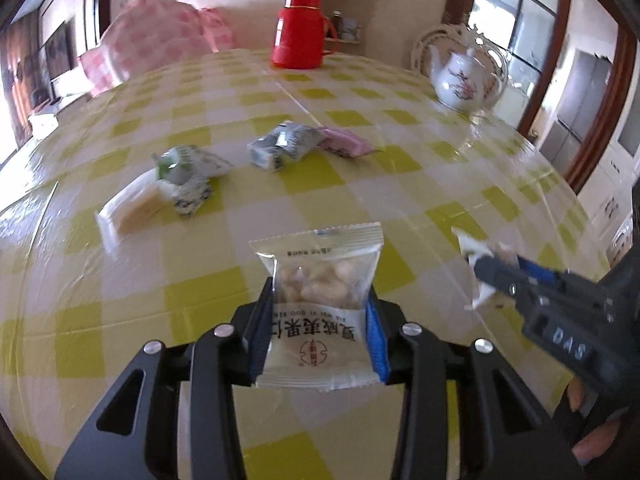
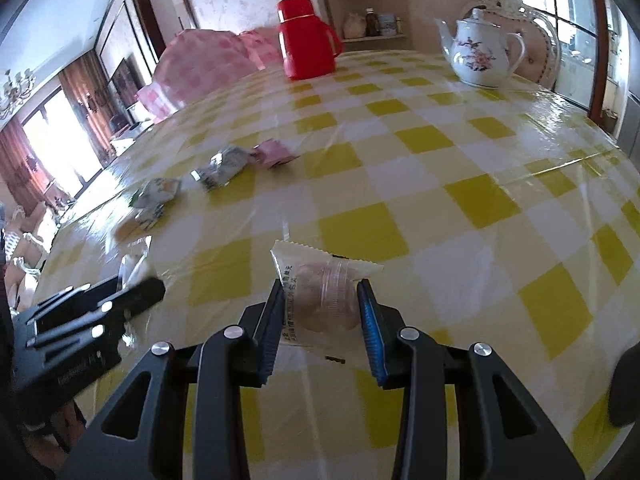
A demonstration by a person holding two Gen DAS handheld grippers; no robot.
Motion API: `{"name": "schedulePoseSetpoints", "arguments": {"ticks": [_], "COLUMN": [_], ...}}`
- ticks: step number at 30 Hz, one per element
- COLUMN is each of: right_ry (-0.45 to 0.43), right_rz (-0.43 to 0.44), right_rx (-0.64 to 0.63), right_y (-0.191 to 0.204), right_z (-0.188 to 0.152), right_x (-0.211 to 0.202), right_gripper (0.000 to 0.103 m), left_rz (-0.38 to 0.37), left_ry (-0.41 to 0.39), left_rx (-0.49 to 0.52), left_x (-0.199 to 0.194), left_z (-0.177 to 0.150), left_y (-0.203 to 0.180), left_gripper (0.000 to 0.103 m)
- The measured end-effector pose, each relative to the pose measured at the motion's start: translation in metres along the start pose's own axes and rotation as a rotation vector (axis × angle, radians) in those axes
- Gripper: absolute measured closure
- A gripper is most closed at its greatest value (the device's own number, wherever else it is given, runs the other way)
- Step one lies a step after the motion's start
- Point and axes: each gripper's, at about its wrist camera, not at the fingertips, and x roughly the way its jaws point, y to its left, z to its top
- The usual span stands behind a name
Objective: Organize snacks
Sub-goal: 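Grasp the white-printed peanut bag with the left gripper while the right grasps a small wrapped cake, then carry the peanut bag and wrapped cake over to the lavender box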
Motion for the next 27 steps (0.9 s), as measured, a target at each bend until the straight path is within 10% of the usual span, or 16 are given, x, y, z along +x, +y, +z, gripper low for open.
{"name": "schedulePoseSetpoints", "arguments": {"ticks": [27], "right_ry": [-0.013], "right_rz": [0.164], "right_rx": [-0.086], "right_y": [0.099], "right_z": [-0.063], "right_x": [-0.036], "right_gripper": [0.067], "left_rz": [0.007], "left_ry": [-0.083], "left_rx": [-0.143], "left_x": [-0.064], "left_z": [-0.062], "left_y": [0.061], "left_gripper": [0.061]}}
